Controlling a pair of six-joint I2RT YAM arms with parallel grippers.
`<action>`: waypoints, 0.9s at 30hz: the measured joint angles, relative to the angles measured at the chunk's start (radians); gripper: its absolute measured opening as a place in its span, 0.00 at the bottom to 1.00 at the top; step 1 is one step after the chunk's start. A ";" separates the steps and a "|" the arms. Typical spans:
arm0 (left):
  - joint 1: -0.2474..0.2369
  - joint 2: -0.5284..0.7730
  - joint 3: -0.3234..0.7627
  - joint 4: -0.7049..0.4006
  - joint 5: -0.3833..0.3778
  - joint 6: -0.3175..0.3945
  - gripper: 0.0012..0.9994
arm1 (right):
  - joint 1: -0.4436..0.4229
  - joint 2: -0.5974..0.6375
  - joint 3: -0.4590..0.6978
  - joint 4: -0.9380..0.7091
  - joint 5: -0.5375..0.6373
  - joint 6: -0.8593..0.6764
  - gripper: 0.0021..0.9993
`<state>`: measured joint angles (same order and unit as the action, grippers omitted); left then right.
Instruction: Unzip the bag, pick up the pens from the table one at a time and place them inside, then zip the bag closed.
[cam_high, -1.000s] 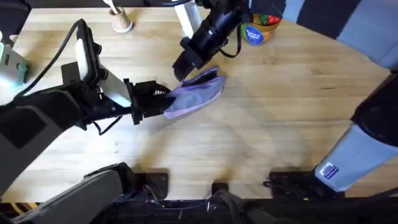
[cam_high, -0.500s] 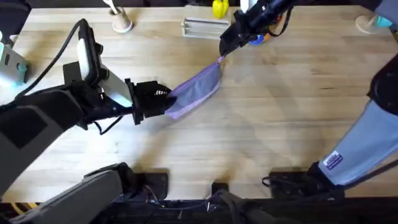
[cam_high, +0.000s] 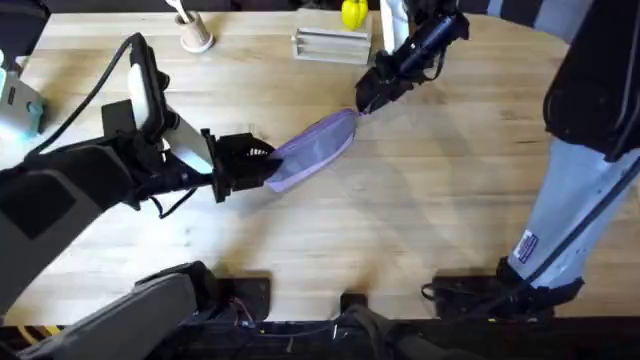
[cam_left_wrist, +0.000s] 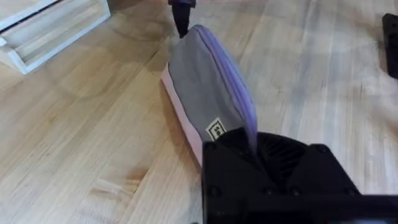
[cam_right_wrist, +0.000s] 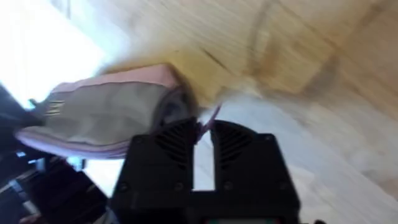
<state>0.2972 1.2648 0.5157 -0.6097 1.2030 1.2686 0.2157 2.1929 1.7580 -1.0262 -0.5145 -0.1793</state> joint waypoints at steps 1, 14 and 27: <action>0.002 0.000 -0.002 0.000 -0.002 0.000 0.04 | -0.005 0.000 0.001 -0.003 0.011 -0.001 0.38; 0.002 0.000 -0.006 -0.004 0.008 0.003 0.49 | -0.031 -0.192 0.293 -0.196 0.147 -0.068 0.99; 0.016 -0.109 0.162 -0.087 -0.076 -0.074 0.99 | -0.184 -0.518 0.335 -0.368 0.242 -0.117 0.99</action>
<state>0.3130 1.1563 0.6779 -0.6963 1.1269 1.1948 0.0312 1.6753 2.0933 -1.3944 -0.2729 -0.2964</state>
